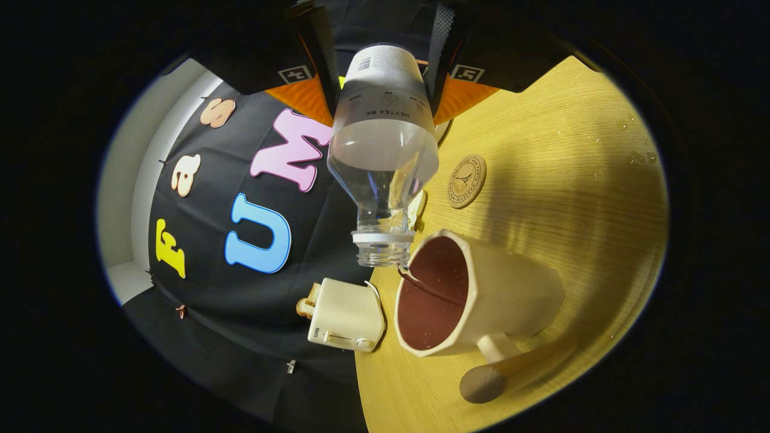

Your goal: Take the bottle from table, then pour the juice into the cup, finally place the bottle on the coaster

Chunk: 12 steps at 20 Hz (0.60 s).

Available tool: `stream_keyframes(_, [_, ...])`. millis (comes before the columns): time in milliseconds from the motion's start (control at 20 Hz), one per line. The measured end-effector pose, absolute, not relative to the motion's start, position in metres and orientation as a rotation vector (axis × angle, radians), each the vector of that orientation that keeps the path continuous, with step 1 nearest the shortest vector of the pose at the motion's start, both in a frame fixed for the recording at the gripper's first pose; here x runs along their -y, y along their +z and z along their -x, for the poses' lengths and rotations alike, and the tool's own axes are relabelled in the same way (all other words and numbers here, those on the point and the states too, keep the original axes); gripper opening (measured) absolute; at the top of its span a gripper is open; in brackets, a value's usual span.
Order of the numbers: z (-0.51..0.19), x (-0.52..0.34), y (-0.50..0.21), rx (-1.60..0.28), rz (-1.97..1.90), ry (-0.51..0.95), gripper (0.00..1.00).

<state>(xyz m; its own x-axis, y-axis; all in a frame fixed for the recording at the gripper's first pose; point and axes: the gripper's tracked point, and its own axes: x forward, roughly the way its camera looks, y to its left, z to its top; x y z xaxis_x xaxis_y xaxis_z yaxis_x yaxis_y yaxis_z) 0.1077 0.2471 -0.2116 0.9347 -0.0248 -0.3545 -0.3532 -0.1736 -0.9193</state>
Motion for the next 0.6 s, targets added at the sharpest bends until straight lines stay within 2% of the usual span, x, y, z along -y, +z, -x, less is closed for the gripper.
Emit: stream_keyframes(600, [-0.1072,-0.2492,-0.2075,-0.258,1.764,0.319,0.68])
